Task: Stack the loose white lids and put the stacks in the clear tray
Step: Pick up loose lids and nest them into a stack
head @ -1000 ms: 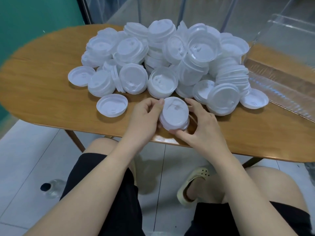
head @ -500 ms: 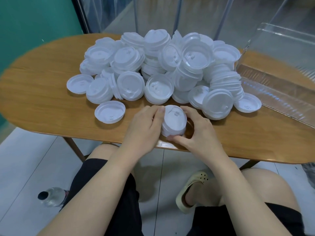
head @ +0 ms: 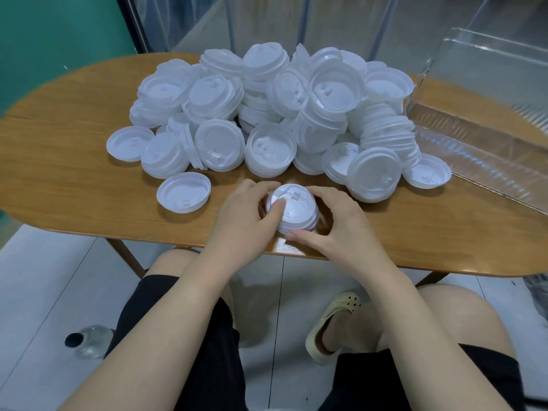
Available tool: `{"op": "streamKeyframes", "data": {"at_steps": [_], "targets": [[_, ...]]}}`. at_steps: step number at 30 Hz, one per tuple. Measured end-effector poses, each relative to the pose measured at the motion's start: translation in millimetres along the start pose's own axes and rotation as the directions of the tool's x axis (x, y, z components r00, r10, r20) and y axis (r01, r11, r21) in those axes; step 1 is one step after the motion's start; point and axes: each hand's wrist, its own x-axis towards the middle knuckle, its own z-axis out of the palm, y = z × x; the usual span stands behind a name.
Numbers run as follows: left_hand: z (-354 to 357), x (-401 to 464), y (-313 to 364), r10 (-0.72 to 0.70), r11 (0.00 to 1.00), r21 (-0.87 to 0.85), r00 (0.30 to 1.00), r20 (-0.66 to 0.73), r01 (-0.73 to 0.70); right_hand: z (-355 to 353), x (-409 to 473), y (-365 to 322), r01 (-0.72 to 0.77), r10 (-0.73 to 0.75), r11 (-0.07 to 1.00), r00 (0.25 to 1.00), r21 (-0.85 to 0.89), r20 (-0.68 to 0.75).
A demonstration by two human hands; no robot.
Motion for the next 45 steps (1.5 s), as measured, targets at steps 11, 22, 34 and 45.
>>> {"op": "streamKeyframes", "data": {"at_steps": [11, 22, 34, 45], "targets": [[2, 3, 1, -0.016, 0.994, 0.107, 0.999, 0.040, 0.011, -4, -1, 2, 0.018, -0.019, 0.998, 0.999, -0.064, -0.028], [0, 2, 2, -0.013, 0.997, 0.081, 1.000, 0.025, 0.011, -7, -3, -2, -0.030, 0.030, 0.999, 0.999, 0.044, 0.015], [4, 3, 2, -0.013, 0.994, 0.105, 1.000, 0.005, 0.012, -5, -2, -1, 0.036, -0.036, 0.999, 0.999, 0.032, 0.002], [-21, -13, -10, 0.099, 0.988, 0.135, 0.986, -0.133, -0.081, 5, 2, -8, 0.026, -0.028, 0.997, 0.999, -0.075, -0.027]]}}
